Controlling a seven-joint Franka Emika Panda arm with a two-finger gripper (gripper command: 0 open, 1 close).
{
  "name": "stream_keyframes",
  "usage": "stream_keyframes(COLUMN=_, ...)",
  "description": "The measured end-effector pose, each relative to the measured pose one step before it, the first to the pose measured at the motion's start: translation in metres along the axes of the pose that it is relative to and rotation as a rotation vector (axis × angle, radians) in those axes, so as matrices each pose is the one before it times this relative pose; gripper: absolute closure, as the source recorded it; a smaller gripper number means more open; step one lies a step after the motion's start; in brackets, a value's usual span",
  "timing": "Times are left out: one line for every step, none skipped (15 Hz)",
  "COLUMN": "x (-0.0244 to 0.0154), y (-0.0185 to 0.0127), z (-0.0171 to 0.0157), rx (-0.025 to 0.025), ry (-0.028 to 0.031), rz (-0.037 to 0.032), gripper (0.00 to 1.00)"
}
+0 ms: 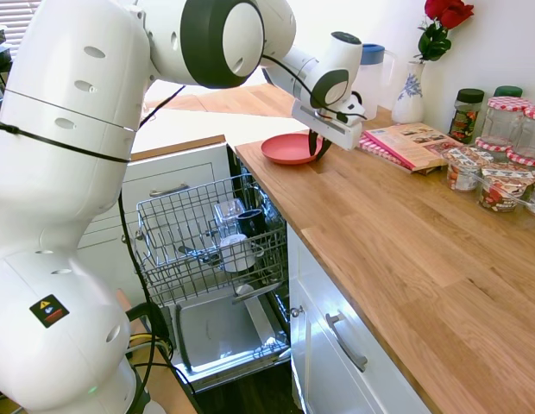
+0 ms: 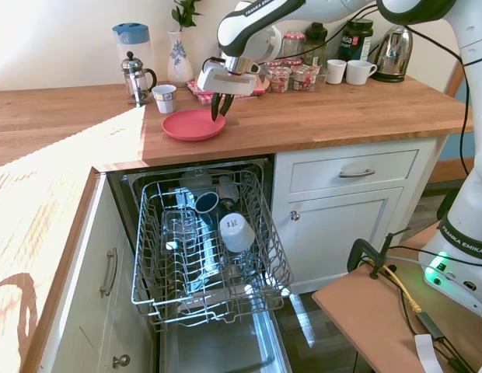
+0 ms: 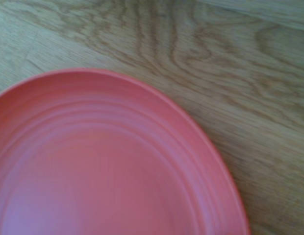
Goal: Put the plate in the dishwasher
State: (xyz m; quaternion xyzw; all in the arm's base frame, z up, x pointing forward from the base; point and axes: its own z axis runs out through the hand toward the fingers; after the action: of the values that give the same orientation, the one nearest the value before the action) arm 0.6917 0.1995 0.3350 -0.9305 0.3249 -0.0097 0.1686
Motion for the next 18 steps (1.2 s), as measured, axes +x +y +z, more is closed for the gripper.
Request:
stream_keyframes(x=0.00022, y=-0.00002, z=0.00047, rx=0.00056, ry=-0.00063, rz=0.00084, gripper=1.00)
stream_keyframes(x=0.00028, y=-0.00121, z=-0.00139, rx=0.00332, ry=0.00073, rz=0.00008, gripper=1.00)
stream_keyframes(x=-0.00016, y=-0.00032, z=0.00023, rx=0.00051, ry=-0.00041, rz=-0.00015, gripper=1.00)
stream_keyframes(x=-0.00023, y=-0.00074, z=-0.00041, rx=0.00231, ry=-0.00063, rz=-0.00181, gripper=1.00)
stream_keyframes(x=-0.00052, y=-0.00110, z=-0.00060, rx=0.00220, ry=0.00001, rz=-0.00449, gripper=1.00)
stream_keyframes(x=-0.00231, y=-0.00240, z=-0.00055, rx=0.00426, ry=0.00023, rz=-0.00901, gripper=1.00)
stream_keyframes(x=-0.00449, y=-0.00444, z=-0.00220, rx=0.00735, ry=0.00062, rz=-0.01360, gripper=1.00)
stream_keyframes(x=-0.00664, y=-0.00677, z=-0.00545, rx=0.00927, ry=0.00377, rz=-0.01613, gripper=1.00)
stream_keyframes(x=-0.00979, y=-0.00961, z=-0.00858, rx=0.00634, ry=0.00982, rz=-0.02667, gripper=1.00)
stream_keyframes(x=-0.01369, y=-0.01167, z=-0.00946, rx=0.00151, ry=0.01325, rz=-0.03635, gripper=1.00)
stream_keyframes(x=-0.01906, y=-0.01359, z=-0.00868, rx=-0.00642, ry=0.01490, rz=-0.04144, gripper=1.00)
stream_keyframes(x=-0.02377, y=-0.01518, z=-0.00643, rx=-0.01708, ry=0.01872, rz=-0.04174, gripper=1.00)
stream_keyframes(x=-0.02562, y=-0.01653, z=-0.00461, rx=-0.02721, ry=0.02864, rz=-0.04657, gripper=1.00)
stream_keyframes(x=-0.03127, y=-0.01850, z=-0.00360, rx=-0.03611, ry=0.03839, rz=-0.04429, gripper=1.00)
stream_keyframes(x=-0.03221, y=-0.01880, z=-0.00399, rx=-0.03357, ry=0.04480, rz=-0.03982, gripper=1.00)
stream_keyframes(x=-0.03411, y=-0.01820, z=-0.00686, rx=-0.03002, ry=0.05331, rz=-0.03568, gripper=1.00)
stream_keyframes(x=-0.03381, y=-0.01621, z=-0.01043, rx=-0.02106, ry=0.05567, rz=-0.03175, gripper=1.00)
stream_keyframes(x=-0.03758, y=-0.01606, z=-0.01405, rx=-0.01715, ry=0.06170, rz=-0.03338, gripper=1.00)
